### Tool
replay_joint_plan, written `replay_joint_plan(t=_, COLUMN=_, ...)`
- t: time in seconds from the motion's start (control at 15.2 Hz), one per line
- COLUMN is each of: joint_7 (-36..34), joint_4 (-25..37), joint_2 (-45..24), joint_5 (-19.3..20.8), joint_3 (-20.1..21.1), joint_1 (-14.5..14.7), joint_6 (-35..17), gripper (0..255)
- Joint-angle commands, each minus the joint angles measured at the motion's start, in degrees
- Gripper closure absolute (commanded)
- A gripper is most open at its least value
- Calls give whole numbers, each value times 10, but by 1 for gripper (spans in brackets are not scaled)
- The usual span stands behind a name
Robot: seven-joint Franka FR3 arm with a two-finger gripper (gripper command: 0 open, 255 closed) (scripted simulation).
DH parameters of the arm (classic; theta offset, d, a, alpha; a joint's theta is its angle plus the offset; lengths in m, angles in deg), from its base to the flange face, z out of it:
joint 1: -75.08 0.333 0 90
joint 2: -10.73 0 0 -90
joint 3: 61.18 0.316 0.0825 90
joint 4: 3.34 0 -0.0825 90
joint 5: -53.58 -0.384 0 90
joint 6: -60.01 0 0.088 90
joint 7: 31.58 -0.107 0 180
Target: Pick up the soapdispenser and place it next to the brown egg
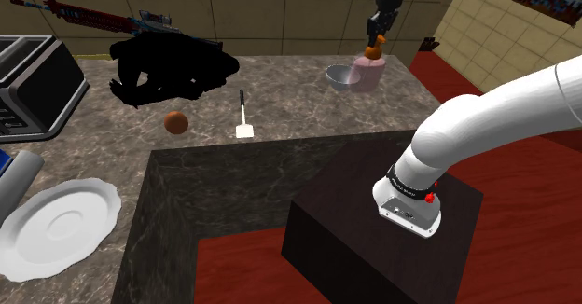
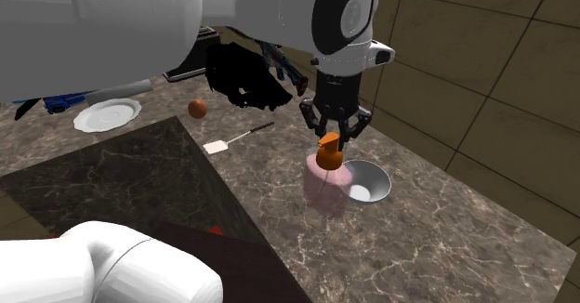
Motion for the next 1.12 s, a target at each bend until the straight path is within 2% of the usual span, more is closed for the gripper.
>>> replay_joint_plan(t=0.0, joint_7=1, joint_4=17, joint_2=-1, joint_5=-3, joint_3=3, joint_1=2, joint_6=16, gripper=255)
replay_joint_plan(t=1.06, joint_7=10, joint_4=149, joint_2=-14, joint_5=-17, joint_3=18, joint_1=9, joint_6=136, gripper=255)
